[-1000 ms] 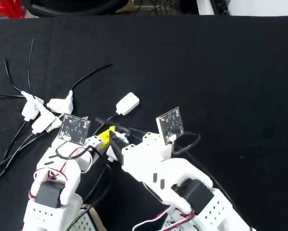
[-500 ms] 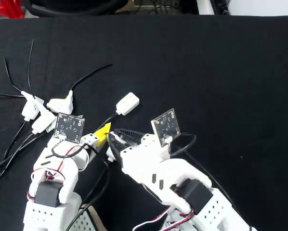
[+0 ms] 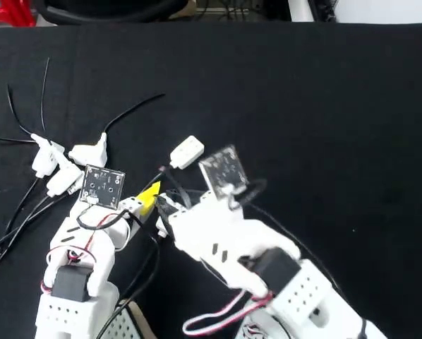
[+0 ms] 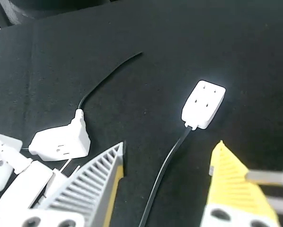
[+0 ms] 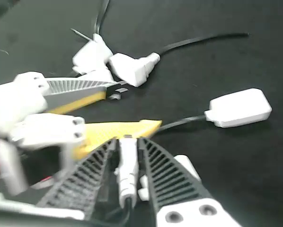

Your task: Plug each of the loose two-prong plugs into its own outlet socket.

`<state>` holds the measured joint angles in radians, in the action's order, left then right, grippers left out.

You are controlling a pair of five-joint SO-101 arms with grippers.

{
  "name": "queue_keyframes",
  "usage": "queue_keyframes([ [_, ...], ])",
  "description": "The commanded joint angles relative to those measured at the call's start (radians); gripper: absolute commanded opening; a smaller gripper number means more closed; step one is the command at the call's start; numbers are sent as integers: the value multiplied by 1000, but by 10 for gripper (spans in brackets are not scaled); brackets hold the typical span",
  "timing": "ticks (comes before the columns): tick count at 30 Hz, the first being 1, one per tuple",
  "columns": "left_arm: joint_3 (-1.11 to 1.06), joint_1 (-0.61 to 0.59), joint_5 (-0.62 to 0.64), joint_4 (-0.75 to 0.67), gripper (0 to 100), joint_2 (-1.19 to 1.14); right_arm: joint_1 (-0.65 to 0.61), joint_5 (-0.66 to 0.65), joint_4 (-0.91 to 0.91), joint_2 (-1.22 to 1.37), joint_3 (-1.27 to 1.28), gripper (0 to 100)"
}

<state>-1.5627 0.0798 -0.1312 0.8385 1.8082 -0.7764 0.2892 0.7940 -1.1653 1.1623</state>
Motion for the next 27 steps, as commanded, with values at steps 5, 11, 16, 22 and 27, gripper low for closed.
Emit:
queue_keyframes([
  [5, 10, -99, -233, 140, 290, 14, 100, -167, 81, 358, -257, 11],
  [11, 2, -255, -422, 324, 289, 14, 101, -417, 193, 645, -450, 11],
  [16, -1, -483, -417, 381, 289, 14, 104, -549, 244, 851, -579, 11],
  [22, -42, -716, -353, 397, 289, 14, 129, -637, 265, 1012, -690, 11],
  [27, -56, -796, -351, 393, 289, 14, 129, -683, 264, 1089, -719, 11],
])
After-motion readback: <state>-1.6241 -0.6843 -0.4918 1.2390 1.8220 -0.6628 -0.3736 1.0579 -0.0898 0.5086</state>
